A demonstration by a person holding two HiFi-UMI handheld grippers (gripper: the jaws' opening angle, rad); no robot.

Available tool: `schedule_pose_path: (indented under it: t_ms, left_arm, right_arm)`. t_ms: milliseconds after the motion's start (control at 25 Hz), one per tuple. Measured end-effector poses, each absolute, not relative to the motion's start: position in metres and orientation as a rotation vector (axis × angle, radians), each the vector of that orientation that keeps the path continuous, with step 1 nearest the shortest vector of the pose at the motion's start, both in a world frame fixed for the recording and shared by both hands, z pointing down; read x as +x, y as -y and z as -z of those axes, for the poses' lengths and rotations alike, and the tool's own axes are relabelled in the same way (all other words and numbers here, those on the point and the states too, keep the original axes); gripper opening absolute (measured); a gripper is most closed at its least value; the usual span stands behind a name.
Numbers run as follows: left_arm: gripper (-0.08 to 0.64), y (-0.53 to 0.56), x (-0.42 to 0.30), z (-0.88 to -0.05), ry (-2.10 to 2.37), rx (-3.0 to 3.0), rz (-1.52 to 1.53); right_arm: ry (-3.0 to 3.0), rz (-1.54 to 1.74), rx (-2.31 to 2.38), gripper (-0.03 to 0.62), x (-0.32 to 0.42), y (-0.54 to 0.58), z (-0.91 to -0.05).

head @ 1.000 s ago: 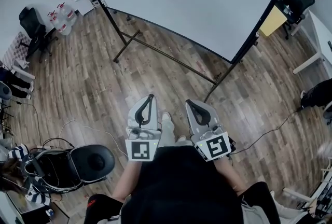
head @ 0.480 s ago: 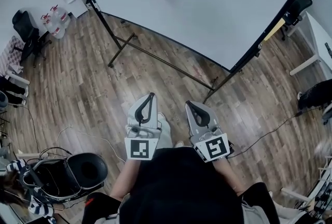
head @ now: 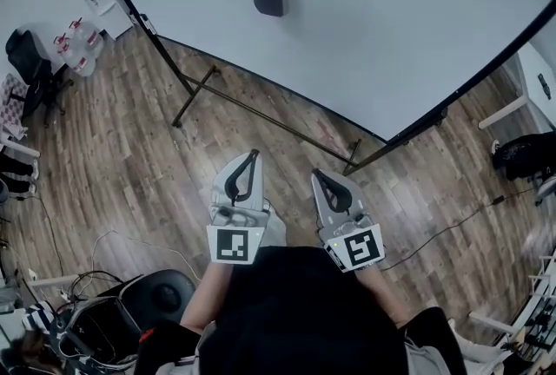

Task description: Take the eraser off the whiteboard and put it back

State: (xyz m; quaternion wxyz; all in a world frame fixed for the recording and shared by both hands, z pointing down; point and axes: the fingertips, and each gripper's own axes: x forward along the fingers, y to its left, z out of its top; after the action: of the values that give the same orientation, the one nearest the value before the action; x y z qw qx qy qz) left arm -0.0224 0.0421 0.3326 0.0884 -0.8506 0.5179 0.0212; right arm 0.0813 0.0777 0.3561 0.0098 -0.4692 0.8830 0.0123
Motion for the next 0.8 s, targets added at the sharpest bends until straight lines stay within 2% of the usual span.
schedule_pose_path:
  t_ms: [560,800]
  left_arm:
    - [0.002,0.073,-0.056,-0.326,-1.388,-2.582,-0.037]
    - [0.003,0.104,-0.045,-0.325,-1.375,-2.629,-0.016]
  right_arm:
    - [-2.67,-0.114,-1.614,0.002,0.038,0.026,-0.353]
    - [-2.654,-0.12,-1.666,0.002,0.044,0.042,-0.353]
